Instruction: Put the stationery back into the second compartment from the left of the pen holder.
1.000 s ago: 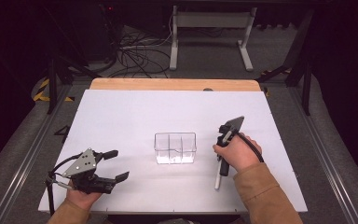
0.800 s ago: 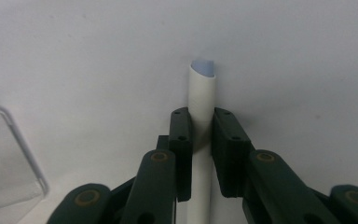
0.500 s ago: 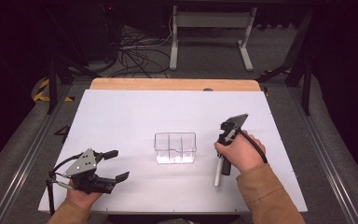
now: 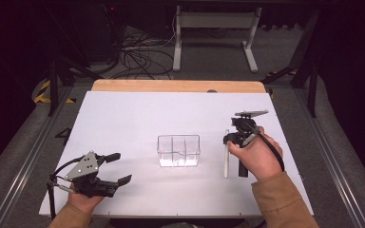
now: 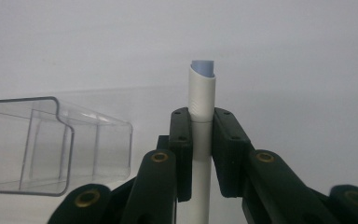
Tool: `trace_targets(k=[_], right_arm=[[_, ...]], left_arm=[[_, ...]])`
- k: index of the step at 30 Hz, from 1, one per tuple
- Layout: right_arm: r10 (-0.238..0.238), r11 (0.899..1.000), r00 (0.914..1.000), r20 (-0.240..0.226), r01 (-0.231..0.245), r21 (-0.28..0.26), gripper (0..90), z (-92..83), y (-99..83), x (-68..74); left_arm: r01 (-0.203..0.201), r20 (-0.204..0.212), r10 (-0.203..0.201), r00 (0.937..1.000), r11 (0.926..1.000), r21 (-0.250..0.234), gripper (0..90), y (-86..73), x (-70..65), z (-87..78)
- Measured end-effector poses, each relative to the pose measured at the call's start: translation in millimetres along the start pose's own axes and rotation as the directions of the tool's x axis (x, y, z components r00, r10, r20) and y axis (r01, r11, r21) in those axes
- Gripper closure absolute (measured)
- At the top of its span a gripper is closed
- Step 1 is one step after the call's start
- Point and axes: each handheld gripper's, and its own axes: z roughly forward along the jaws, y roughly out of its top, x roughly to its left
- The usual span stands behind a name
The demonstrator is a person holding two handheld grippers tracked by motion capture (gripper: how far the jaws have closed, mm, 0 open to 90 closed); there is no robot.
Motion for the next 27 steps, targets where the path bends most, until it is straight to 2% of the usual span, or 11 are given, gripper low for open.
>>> trace_targets(k=[1, 5, 8, 13, 15, 16, 19, 21, 22, 25, 27], right_arm=[[-0.048, 0.998, 0.9986, -0.02, 0.047, -0.05, 79.4, -4.0, -1.3, -2.1], [-0.09, 0.991, 0.9949, -0.045, 0.085, -0.102, 79.5, -9.5, -3.6, -5.8], [-0.153, 0.977, 0.9821, -0.111, 0.133, -0.165, 79.4, -15.1, -5.9, -11.3], [-0.231, 0.951, 0.9653, -0.123, 0.196, -0.24, 79.4, -16.7, -8.0, -16.8], [-0.23, 0.948, 0.9654, -0.122, 0.195, -0.251, 79.5, -17.3, -8.4, -17.4], [-0.257, 0.938, 0.9559, -0.143, 0.211, -0.275, 79.5, -18.1, -8.6, -20.5], [-0.261, 0.938, 0.9491, -0.175, 0.207, -0.277, 79.5, -18.7, -8.6, -22.8], [-0.294, 0.927, 0.9321, -0.211, 0.224, -0.3, 79.5, -19.6, -8.5, -26.3], [-0.294, 0.927, 0.9321, -0.211, 0.224, -0.3, 79.5, -19.6, -8.5, -26.3], [-0.349, 0.904, 0.9126, -0.213, 0.268, -0.334, 79.5, -20.5, -8.7, -28.4], [-0.389, 0.887, 0.8914, -0.232, 0.295, -0.356, 79.5, -21.2, -9.1, -30.1]], left_arm=[[0.0, -0.001, 0.0, 1.0, 1.0, -0.001, 17.7, -0.1, 0.0, 0.1], [0.001, 0.003, -0.001, 1.0, 1.0, 0.0, 17.7, -0.4, 0.4, 0.4], [0.004, 0.005, -0.004, 1.0, 1.0, 0.0, 17.7, -0.7, 0.6, 0.7], [0.004, 0.004, -0.004, 1.0, 1.0, -0.003, 17.7, -0.6, 0.3, 0.7], [0.003, 0.005, -0.003, 1.0, 1.0, -0.003, 17.7, -0.6, 0.4, 0.5], [0.003, 0.005, -0.003, 1.0, 1.0, -0.002, 17.7, -0.7, 0.4, 0.6], [0.003, 0.006, -0.003, 1.0, 1.0, -0.003, 17.7, -0.7, 0.2, 0.6], [0.002, 0.005, -0.002, 1.0, 1.0, -0.001, 17.7, -0.6, 0.0, 0.4], [0.001, 0.004, -0.001, 1.0, 1.0, -0.003, 17.7, -0.5, 0.1, 0.2], [0.0, 0.005, 0.0, 1.0, 1.0, -0.006, 17.7, -0.7, 0.2, 0.0], [0.0, 0.006, 0.0, 1.0, 1.0, -0.005, 17.7, -0.8, 0.3, -0.1]])
